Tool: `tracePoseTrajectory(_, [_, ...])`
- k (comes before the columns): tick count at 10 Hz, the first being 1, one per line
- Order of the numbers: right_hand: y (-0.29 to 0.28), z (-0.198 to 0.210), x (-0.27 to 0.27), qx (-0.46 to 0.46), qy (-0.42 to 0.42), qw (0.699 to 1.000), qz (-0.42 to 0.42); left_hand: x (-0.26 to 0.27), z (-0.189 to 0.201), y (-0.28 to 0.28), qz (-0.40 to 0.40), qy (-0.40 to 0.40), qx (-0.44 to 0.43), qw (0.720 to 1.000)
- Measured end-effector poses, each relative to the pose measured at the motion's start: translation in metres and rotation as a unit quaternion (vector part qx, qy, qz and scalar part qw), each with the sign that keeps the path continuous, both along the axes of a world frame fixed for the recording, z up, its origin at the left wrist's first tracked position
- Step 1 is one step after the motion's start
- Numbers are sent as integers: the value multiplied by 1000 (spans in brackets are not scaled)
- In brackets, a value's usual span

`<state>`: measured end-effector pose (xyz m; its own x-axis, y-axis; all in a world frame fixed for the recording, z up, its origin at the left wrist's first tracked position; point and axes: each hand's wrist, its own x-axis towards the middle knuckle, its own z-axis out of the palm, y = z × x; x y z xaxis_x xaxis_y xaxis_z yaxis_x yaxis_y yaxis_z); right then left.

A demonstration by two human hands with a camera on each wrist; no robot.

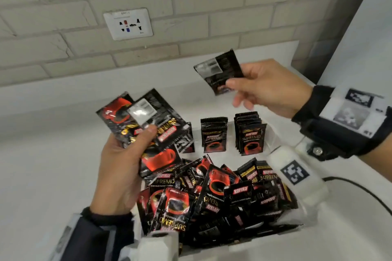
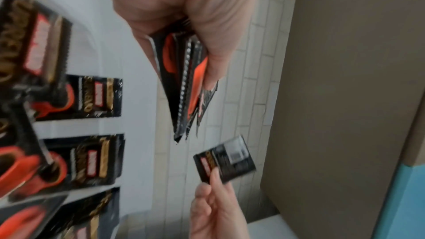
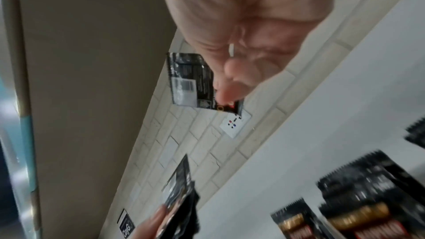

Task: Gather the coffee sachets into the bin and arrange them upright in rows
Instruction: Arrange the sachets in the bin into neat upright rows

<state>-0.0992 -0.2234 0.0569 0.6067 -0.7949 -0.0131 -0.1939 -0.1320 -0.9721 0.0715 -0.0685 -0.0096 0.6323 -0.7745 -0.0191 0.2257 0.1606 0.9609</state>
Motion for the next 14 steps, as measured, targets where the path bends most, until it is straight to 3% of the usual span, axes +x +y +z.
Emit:
tracePoseTrajectory(3, [-5,11,26,76,-44,995,45,37,6,21,58,9,-45,997])
tracePoseTrajectory(4, [-1,9,38,63,-29,995,75,40,4,24,71,13,-40,997])
tracePoseTrajectory(5, [-2,6,52,-126,74,985,92,41,2,27,74,20,-36,996])
tracePoseTrajectory(6, [-2,5,65,-236,147,953,120,43,1,27,72,26,-33,997])
tracePoseTrajectory(7, [0,0,77,-281,240,918,143,43,0,27,70,29,-32,997])
tracePoseTrajectory(8, [1,-11,87,-292,287,901,144,43,0,27,72,32,-29,996])
tracePoseTrajectory(11, [-4,-26,104,-184,264,936,141,45,-3,29,71,46,-26,996])
tracePoseTrajectory(12, [-4,-30,107,-192,298,922,154,45,-3,28,69,50,-26,996])
tracePoseTrajectory(14, [0,-42,116,-264,382,867,181,45,-4,26,62,54,-20,996])
